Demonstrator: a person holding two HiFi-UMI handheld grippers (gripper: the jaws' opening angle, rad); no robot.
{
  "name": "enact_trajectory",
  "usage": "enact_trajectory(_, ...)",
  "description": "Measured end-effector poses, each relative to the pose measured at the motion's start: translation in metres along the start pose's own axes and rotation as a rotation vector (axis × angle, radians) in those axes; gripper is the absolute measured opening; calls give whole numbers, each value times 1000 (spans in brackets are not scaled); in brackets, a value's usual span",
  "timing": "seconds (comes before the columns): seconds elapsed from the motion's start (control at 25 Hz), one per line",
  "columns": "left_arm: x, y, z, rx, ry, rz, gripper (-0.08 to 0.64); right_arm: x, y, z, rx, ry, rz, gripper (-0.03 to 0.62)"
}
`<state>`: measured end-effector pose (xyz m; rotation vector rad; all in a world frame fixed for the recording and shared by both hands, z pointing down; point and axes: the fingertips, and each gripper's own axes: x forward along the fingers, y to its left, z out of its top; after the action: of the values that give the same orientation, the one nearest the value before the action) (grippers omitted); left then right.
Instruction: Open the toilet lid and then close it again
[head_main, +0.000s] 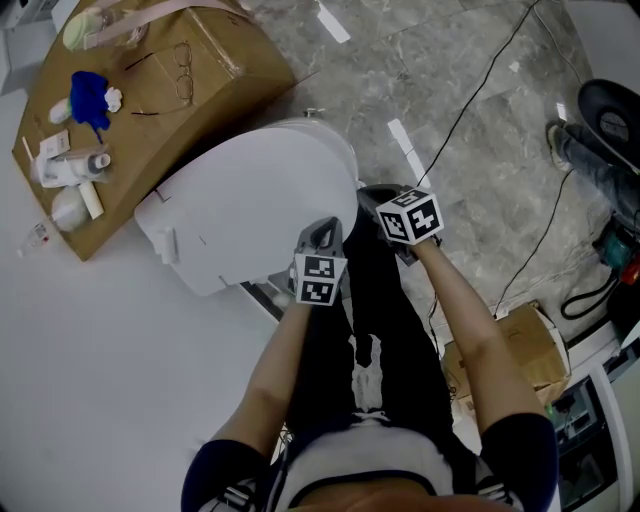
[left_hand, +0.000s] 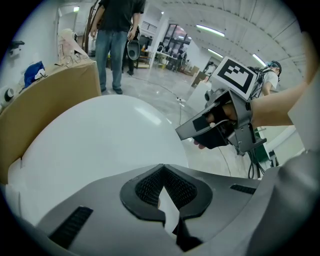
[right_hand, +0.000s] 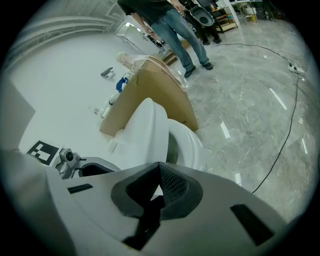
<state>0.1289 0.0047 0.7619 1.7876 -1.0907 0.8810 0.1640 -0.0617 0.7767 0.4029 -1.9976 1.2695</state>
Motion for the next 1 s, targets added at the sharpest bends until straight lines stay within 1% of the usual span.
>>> enact_trajectory(0.52, 39, 4, -12, 3, 51, -11, 6, 28, -39, -7, 23, 20, -17, 6)
enact_trajectory(0.64, 47, 7, -13, 6, 37, -6, 6, 35, -47, -10, 35, 24, -22, 6)
enact_trajectory(0.84, 60, 7, -19, 18, 67, -3, 6, 45, -61, -15, 44, 30, -45, 6)
enact_trajectory(1.0, 72, 10, -23, 8, 80, -12, 6, 55, -73, -20, 61, 46, -69, 6)
